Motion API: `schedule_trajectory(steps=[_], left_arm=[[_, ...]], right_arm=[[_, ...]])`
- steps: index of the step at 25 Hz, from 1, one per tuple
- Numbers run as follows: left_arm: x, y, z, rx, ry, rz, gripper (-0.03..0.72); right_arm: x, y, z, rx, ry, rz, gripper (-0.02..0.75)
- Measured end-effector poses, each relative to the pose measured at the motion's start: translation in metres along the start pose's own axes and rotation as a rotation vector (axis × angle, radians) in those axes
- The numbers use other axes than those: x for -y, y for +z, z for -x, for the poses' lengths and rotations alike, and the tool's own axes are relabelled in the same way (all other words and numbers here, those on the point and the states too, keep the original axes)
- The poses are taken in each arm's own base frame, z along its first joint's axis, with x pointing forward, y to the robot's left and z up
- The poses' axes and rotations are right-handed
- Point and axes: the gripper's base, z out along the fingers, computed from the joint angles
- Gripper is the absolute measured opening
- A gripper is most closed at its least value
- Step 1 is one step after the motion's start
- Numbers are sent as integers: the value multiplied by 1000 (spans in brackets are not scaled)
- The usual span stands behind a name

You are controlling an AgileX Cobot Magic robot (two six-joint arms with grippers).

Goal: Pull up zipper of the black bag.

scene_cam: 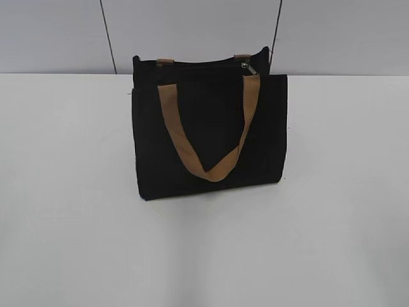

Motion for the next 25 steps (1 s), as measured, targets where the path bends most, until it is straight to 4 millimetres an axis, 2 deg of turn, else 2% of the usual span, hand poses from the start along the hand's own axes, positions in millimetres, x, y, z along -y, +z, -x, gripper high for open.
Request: schedule_trajectory(steps=[5,12,25], left_arm=[[1,5,-15,-35,4,-15,427],[3,14,-19,-23,9,-33,426],[3,14,-18,-19,13,-33,423]], right_arm=[[1,2,-31,66,-1,-74,433],[1,1,-33,92,-2,-86,427],[2,1,-33,92,-2,-86,427]])
